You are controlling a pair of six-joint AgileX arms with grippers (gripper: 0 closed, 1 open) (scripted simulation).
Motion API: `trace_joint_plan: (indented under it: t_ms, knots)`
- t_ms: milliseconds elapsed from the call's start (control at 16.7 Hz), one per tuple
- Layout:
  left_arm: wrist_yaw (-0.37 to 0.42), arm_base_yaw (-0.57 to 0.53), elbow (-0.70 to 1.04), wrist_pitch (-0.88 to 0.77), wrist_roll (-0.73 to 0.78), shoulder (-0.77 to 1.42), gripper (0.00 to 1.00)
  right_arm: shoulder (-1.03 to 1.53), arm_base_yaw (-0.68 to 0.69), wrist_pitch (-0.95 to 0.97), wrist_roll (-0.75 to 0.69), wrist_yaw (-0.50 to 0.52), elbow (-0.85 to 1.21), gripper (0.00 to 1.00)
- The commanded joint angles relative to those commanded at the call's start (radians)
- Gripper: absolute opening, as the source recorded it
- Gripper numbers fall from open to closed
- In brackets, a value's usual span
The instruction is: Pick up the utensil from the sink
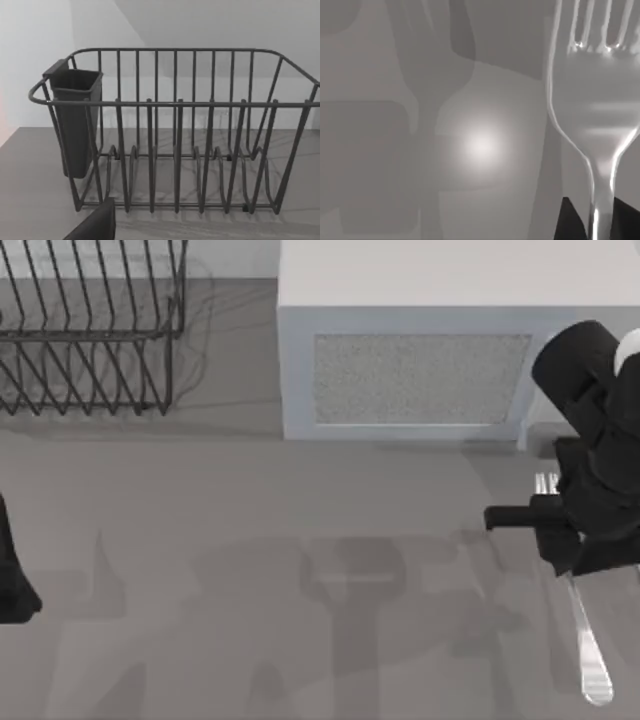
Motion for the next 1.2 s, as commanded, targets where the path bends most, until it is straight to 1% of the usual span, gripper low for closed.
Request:
trace_joint_plan:
  t_ms: [360,1140,1200]
  knots:
    - [0.000,0.000,0.000,0.000,0.000,0.000,1.00,0.009,0.001,0.030,0.001,0.000,-0.029,0.00]
    - [0.000,0.000,0.000,0.000,0.000,0.000,1.00,0.009,0.001,0.030,0.001,0.000,-0.029,0.98]
    - [0.000,0.000,0.000,0.000,0.000,0.000,1.00,0.009,0.001,0.030,0.001,0.000,-0.029,1.00]
